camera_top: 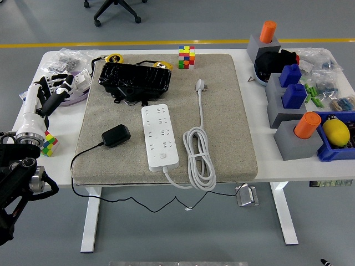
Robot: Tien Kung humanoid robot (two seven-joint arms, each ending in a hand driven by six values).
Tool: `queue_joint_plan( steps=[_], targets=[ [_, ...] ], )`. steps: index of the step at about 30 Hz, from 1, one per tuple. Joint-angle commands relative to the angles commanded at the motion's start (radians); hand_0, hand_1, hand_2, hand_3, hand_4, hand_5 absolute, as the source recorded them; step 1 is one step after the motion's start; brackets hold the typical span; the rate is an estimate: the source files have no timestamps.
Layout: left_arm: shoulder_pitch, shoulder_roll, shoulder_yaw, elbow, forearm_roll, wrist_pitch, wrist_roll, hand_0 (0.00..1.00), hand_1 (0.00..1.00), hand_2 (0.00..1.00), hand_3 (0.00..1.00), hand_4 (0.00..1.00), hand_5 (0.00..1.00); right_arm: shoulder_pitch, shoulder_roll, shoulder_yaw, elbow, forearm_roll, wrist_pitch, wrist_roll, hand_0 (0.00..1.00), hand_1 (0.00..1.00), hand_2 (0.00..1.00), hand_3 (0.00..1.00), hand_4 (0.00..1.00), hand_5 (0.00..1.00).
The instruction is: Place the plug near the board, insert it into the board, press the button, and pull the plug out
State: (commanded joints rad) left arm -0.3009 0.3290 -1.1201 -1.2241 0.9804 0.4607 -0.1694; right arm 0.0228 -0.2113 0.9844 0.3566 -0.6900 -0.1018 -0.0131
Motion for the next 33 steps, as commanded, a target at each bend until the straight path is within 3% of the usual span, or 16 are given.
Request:
queue_joint_plan(
  steps=[33],
  targets=[
    [0.001,0.005,0.01,-0.007,0.003,-0.002,0.006,0.492,0.582,0.614,0.613,0.817,0.521,-0.006,-0.008,-0.018,0.003,0.005,0.003,-0.005,0.602,0.648,0.67,0.56,0.945,0.509]
  ],
)
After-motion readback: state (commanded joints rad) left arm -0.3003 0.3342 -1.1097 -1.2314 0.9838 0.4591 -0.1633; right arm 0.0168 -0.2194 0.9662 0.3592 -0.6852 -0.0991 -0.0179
